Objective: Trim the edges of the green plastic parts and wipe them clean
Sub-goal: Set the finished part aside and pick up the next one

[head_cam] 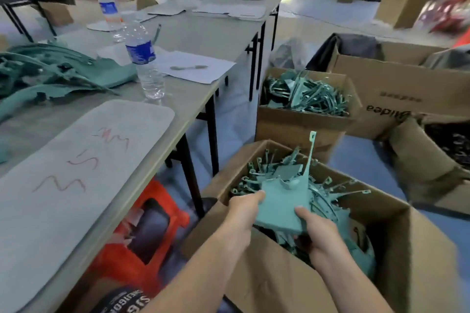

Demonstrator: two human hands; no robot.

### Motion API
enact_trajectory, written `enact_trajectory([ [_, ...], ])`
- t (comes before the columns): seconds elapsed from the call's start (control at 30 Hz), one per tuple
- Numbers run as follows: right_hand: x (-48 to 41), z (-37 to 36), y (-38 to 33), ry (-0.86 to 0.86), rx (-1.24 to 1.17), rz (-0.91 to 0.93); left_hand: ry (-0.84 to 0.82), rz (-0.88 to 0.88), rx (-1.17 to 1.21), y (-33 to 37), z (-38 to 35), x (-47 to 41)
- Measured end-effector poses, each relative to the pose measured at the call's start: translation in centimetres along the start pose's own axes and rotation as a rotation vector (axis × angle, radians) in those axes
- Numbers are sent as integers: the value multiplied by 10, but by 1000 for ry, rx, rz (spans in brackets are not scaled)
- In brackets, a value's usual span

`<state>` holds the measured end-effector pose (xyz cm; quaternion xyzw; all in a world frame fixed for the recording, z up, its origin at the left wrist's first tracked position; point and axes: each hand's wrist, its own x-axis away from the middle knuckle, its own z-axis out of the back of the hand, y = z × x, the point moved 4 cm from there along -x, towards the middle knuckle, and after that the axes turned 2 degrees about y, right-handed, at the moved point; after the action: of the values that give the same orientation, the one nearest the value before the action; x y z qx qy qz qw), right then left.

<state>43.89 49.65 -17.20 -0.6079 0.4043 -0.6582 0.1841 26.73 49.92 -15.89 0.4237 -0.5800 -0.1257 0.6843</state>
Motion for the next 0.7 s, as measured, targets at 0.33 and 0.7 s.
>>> enact_trajectory([
  [0.33, -101, -8, 37, -185, 146, -377, -211, 42, -51, -22, -26, -20],
  [0.7, 25, -168, -5, -495, 63, 11, 178, -557, -155, 65, 84, 13],
])
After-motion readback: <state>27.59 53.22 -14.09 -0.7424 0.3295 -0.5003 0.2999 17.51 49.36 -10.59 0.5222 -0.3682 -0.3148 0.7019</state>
